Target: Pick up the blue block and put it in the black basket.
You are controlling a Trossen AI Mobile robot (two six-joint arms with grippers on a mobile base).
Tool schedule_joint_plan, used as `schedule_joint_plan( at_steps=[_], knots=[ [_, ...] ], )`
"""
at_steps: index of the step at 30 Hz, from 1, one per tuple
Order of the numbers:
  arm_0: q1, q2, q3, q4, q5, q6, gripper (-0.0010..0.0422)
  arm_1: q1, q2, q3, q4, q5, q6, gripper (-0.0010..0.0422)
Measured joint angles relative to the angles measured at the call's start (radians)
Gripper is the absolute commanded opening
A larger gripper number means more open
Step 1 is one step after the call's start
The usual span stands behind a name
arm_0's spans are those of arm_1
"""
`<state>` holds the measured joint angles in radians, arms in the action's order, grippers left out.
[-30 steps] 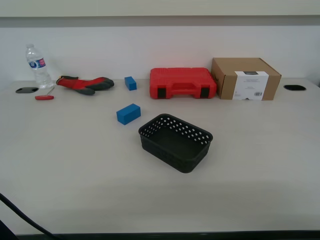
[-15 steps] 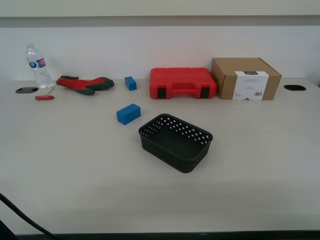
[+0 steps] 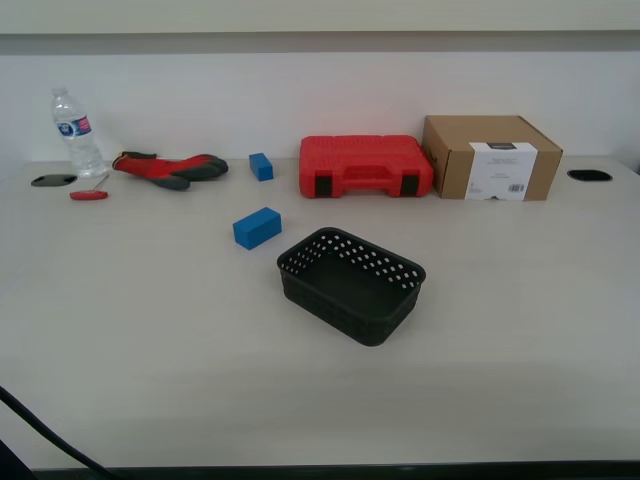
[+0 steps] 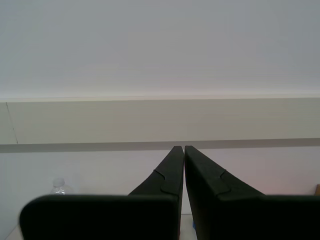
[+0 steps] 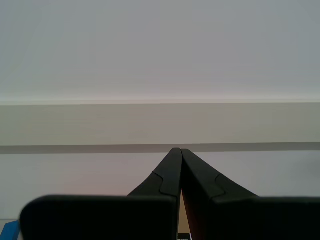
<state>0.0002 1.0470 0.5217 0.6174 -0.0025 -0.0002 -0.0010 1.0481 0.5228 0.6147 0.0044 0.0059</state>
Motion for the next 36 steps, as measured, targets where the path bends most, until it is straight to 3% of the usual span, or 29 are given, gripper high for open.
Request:
schedule_joint_plan(
  at_steps=[8, 13, 16, 18, 26, 33, 36],
  knots=[
    [-0.001, 0.0, 0.0, 0.0, 0.0, 0.0, 0.0, 0.0, 0.081, 0.04, 0.091, -0.011, -0.008, 0.0],
    [-0.001, 0.0, 0.0, 0.0, 0.0, 0.0, 0.0, -0.001, 0.341, 0.11, 0.124, -0.002, -0.007, 0.0],
    [-0.001, 0.0, 0.0, 0.0, 0.0, 0.0, 0.0, -0.005, 0.559, 0.186, 0.026, 0.148, 0.027, 0.0],
    [0.0, 0.0, 0.0, 0.0, 0.0, 0.0, 0.0, -0.019, 0.689, 0.251, -0.059, 0.2, 0.047, 0.0],
    [0.0, 0.0, 0.0, -0.001, 0.0, 0.0, 0.0, -0.109, 1.089, 0.61, -0.558, 0.202, 0.211, 0.0],
    [0.0, 0.0, 0.0, -0.001, 0.0, 0.0, 0.0, -0.188, 1.255, 0.853, -0.814, 0.171, 0.337, 0.0001],
    [0.0, 0.0, 0.0, -0.001, 0.0, 0.0, 0.0, -0.22, 1.318, 0.942, -0.904, 0.159, 0.382, 0.0026]
  ],
)
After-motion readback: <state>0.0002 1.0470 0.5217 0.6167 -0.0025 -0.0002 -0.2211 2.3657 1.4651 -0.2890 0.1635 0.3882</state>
